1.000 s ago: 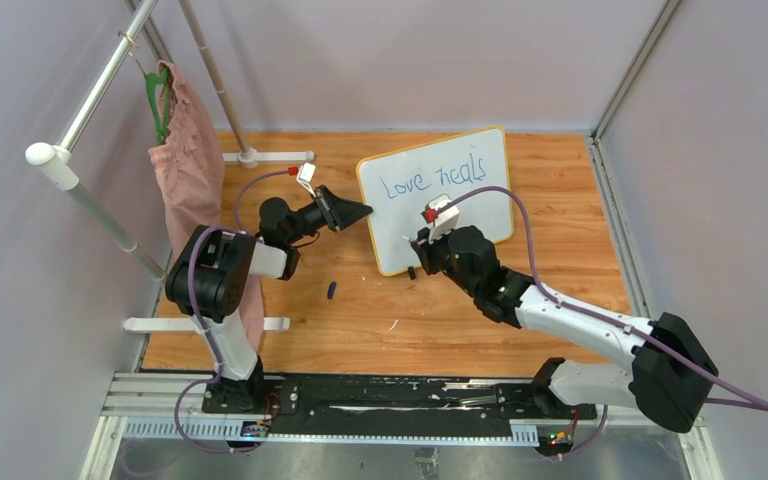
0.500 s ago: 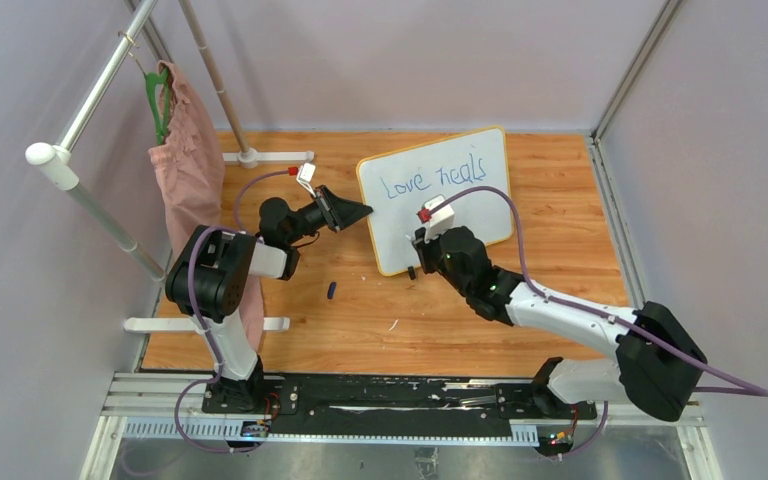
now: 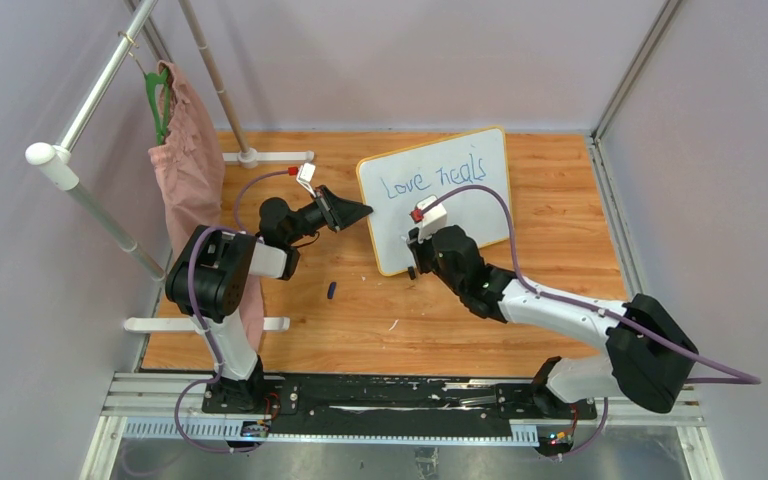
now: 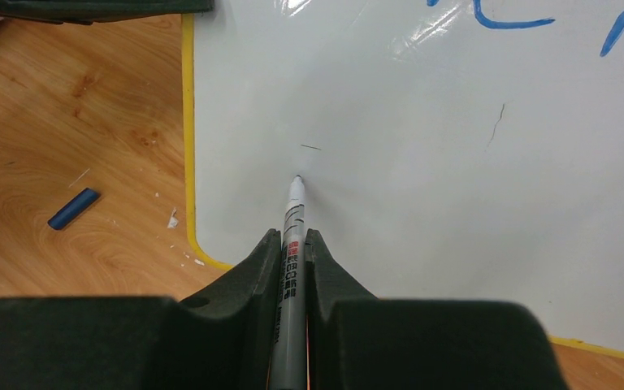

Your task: Write a sentence on the whiteboard

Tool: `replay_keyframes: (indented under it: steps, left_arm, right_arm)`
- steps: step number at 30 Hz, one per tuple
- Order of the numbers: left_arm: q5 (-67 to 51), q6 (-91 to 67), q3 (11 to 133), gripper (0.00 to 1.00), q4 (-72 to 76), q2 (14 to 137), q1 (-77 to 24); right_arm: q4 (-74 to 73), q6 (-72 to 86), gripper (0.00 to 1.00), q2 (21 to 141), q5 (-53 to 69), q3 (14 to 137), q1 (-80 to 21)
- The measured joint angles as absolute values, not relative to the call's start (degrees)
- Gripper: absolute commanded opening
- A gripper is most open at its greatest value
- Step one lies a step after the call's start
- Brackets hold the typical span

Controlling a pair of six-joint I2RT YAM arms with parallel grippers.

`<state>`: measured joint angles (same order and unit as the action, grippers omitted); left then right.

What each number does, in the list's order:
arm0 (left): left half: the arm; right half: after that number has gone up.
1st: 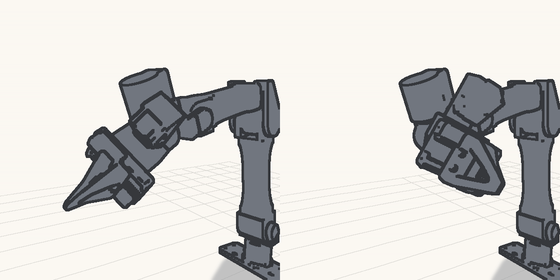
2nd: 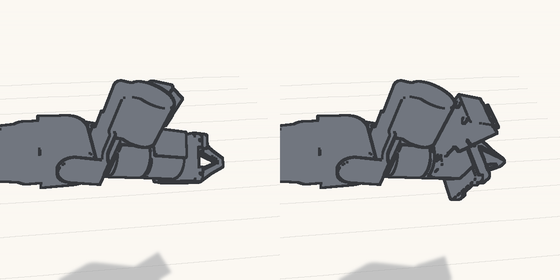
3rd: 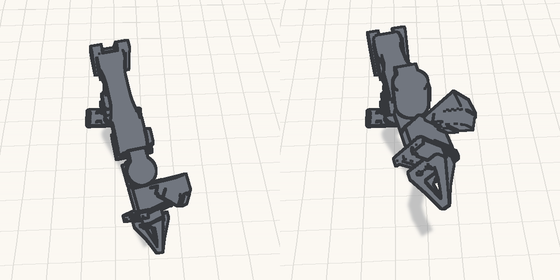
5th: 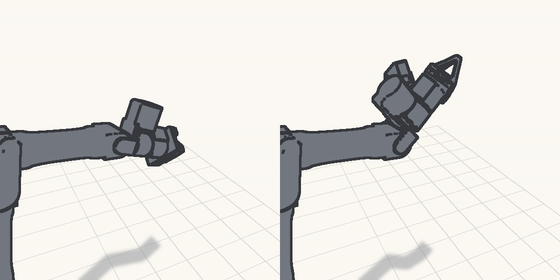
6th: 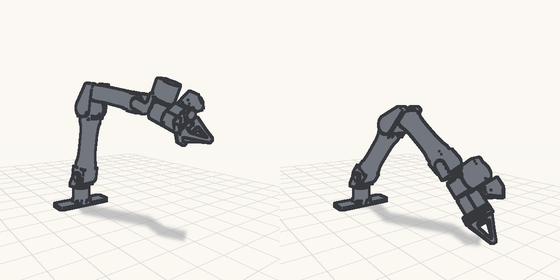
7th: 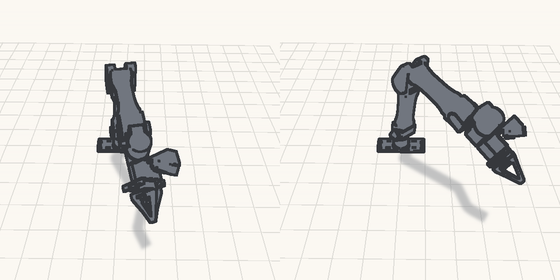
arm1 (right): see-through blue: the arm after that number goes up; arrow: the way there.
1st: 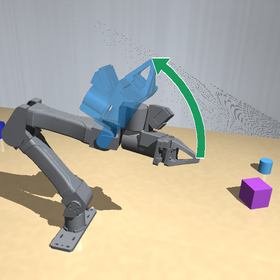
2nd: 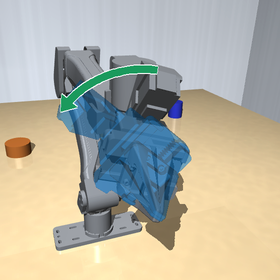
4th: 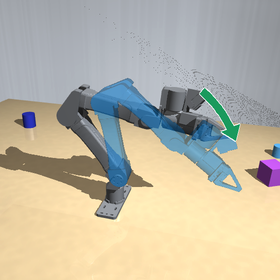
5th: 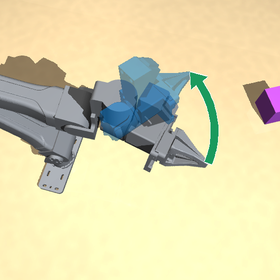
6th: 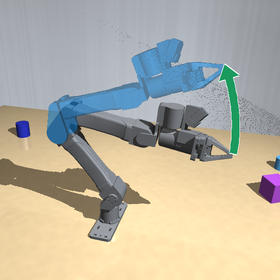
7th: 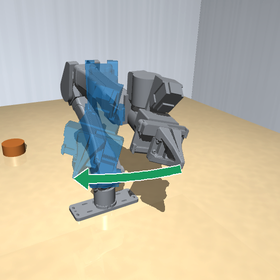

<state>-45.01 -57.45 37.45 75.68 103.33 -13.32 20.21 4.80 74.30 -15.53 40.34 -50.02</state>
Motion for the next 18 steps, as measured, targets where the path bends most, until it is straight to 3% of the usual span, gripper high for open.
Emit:
replay_keyframes:
  steps: [18]
  left_arm:
    - [-45.0, -57.5, 37.2, 0.06, 75.6, 103.3, -13.3]
  right_arm:
    - [19.6, 4.8, 0.00, 76.2, -13.7, 40.8, -51.8]
